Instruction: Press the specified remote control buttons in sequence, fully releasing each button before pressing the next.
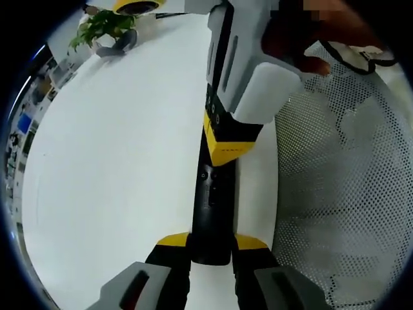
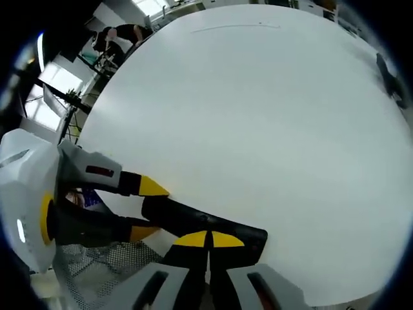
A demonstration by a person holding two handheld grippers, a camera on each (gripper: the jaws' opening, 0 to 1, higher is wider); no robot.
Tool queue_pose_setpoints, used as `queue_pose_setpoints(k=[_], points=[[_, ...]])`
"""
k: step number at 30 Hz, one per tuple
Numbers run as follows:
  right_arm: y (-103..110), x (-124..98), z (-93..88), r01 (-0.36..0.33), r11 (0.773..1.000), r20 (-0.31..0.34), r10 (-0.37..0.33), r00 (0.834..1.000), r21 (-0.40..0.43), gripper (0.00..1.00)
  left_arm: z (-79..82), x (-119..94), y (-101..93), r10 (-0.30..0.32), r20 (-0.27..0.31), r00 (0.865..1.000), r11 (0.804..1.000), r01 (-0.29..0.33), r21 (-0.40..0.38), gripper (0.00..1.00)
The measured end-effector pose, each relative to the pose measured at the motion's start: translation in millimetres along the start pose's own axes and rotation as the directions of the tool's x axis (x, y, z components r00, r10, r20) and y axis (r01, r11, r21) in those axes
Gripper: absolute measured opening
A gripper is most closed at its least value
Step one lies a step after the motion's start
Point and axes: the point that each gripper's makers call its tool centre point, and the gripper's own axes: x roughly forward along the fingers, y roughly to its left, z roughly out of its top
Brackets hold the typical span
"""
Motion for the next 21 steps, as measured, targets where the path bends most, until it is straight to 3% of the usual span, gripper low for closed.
queue_pose_setpoints(k=[21], points=[[-1.6,1.0,1.0,-0.01,0.999,0.021,0.01,1.0,0.031,0.0,0.1,-0.2,-0.6,-0.031,0.04,0.999,0.999,0.032,-0.018,0.24]])
